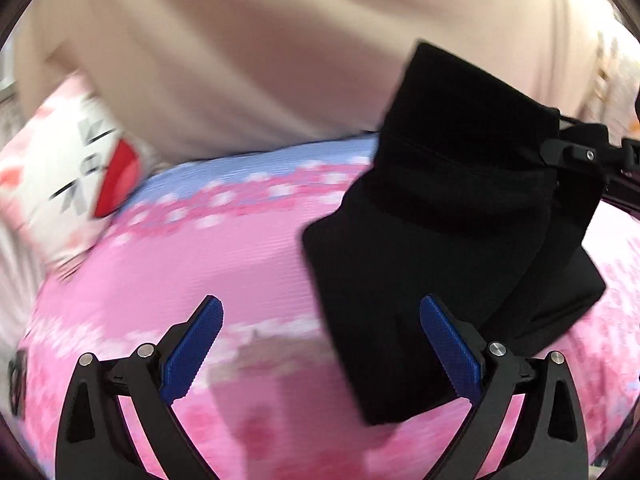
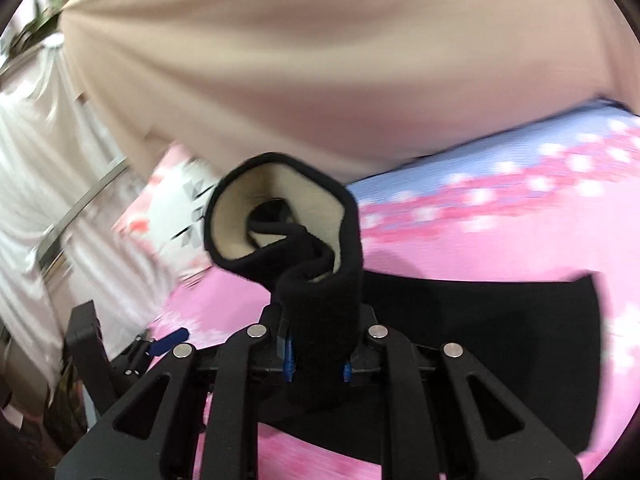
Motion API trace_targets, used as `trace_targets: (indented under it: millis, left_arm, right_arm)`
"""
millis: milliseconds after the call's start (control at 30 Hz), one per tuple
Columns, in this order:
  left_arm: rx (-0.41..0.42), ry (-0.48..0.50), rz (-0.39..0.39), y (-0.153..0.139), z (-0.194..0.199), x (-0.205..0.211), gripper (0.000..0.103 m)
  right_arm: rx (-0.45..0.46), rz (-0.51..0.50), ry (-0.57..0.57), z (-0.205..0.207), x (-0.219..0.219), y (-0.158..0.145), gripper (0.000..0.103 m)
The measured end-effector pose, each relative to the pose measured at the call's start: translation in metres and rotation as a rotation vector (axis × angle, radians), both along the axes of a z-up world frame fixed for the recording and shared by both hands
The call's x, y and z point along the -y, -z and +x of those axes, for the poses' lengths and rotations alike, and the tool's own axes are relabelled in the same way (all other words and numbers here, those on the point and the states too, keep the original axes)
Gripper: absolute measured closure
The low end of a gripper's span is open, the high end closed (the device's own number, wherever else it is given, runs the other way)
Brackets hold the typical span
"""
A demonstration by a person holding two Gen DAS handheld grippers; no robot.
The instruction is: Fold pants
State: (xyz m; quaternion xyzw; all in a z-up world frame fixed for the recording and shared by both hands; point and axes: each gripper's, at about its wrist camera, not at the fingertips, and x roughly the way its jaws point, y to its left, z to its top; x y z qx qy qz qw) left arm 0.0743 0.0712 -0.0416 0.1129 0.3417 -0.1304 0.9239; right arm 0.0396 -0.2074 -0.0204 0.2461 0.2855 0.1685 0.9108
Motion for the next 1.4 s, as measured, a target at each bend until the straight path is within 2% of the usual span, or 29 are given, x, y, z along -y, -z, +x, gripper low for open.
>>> trace_targets:
  millis: [100, 233, 333, 467, 500, 567, 600, 633, 700, 733, 800, 833, 867, 900, 967, 1000, 1067, 1100, 1167, 1233, 1267, 1367, 1400]
  left_arm:
    - [-0.029, 0.036, 0.030, 0.011, 0.005, 0.037, 0.005]
    - [-0.070, 0.044, 0.068, 0.029, 0.007, 0.073, 0.005]
    - [-0.085, 0.021, 0.092, 0.035, 0.005, 0.077, 0.005]
    - [-0.116, -0.006, 0.119, 0.047, 0.005, 0.071, 0.005]
    - [-0.129, -0.014, 0.125, 0.051, 0.004, 0.069, 0.005]
    - [-0.139, -0.023, 0.128, 0.056, 0.003, 0.067, 0.005]
    - [-0.140, -0.025, 0.131, 0.058, 0.000, 0.067, 0.005]
    - [-0.139, -0.025, 0.133, 0.059, -0.001, 0.066, 0.005]
    - [-0.133, -0.028, 0.139, 0.059, -0.004, 0.067, 0.005]
    - [-0.129, -0.029, 0.146, 0.059, -0.006, 0.069, 0.005]
    - [-0.120, -0.020, 0.151, 0.058, -0.008, 0.075, 0.005]
    - [-0.123, -0.011, 0.149, 0.059, -0.008, 0.078, 0.005]
    - [-0.124, -0.010, 0.149, 0.059, -0.007, 0.082, 0.005]
    - [-0.124, -0.009, 0.148, 0.060, -0.008, 0.083, 0.005]
    - [-0.124, -0.009, 0.149, 0.059, -0.011, 0.083, 0.005]
    - [-0.123, -0.009, 0.146, 0.058, -0.014, 0.080, 0.005]
    - [-0.127, -0.014, 0.139, 0.057, -0.017, 0.074, 0.005]
    - [-0.131, -0.022, 0.139, 0.057, -0.017, 0.072, 0.005]
    - [-0.140, -0.037, 0.132, 0.058, -0.014, 0.065, 0.005]
    - [-0.140, -0.039, 0.116, 0.056, -0.012, 0.063, 0.005]
    - [-0.139, -0.029, 0.102, 0.055, -0.011, 0.064, 0.005]
    - [-0.145, -0.011, 0.102, 0.060, -0.008, 0.071, 0.005]
    - [-0.150, -0.007, 0.112, 0.063, -0.007, 0.075, 0.005]
  right_arm:
    - [-0.048, 0.010, 0.061, -0.011, 0.036, 0.020, 0.088]
    - [-0.111, 0.052, 0.065, -0.012, 0.056, 0.052, 0.088]
    - [-0.146, 0.074, 0.026, -0.008, 0.059, 0.074, 0.088]
    - [-0.211, 0.066, -0.035, -0.007, 0.063, 0.101, 0.079]
    - [-0.221, 0.077, -0.048, -0.010, 0.067, 0.103, 0.075]
    - [-0.192, 0.054, -0.043, -0.020, 0.072, 0.093, 0.056]
    - [-0.174, 0.014, -0.010, -0.026, 0.079, 0.086, 0.027]
    - [-0.122, -0.070, 0.054, -0.036, 0.082, 0.071, 0.013]
    - [-0.043, -0.208, 0.100, -0.043, 0.079, 0.048, 0.013]
    - [-0.025, -0.244, 0.089, -0.042, 0.076, 0.039, 0.013]
    - [-0.036, -0.241, 0.044, -0.028, 0.069, 0.035, 0.014]
    - [-0.049, -0.232, 0.021, -0.020, 0.066, 0.039, 0.018]
    - [-0.074, -0.228, -0.011, -0.010, 0.063, 0.047, 0.024]
    - [-0.118, -0.223, -0.042, 0.001, 0.057, 0.058, 0.037]
    - [-0.179, -0.196, -0.099, 0.016, 0.047, 0.077, 0.053]
    - [-0.198, -0.212, -0.098, 0.020, 0.041, 0.086, 0.058]
    - [-0.191, -0.226, -0.088, 0.017, 0.042, 0.088, 0.073]
    - [-0.183, -0.186, -0.083, 0.015, 0.047, 0.084, 0.080]
    - [-0.127, -0.124, -0.055, 0.005, 0.060, 0.066, 0.081]
    - [-0.057, -0.125, -0.011, -0.016, 0.072, 0.040, 0.081]
    - [-0.051, -0.126, -0.004, -0.020, 0.076, 0.038, 0.081]
    - [-0.127, -0.183, 0.034, -0.025, 0.079, 0.062, 0.081]
    - [-0.185, -0.188, 0.032, -0.021, 0.078, 0.082, 0.080]
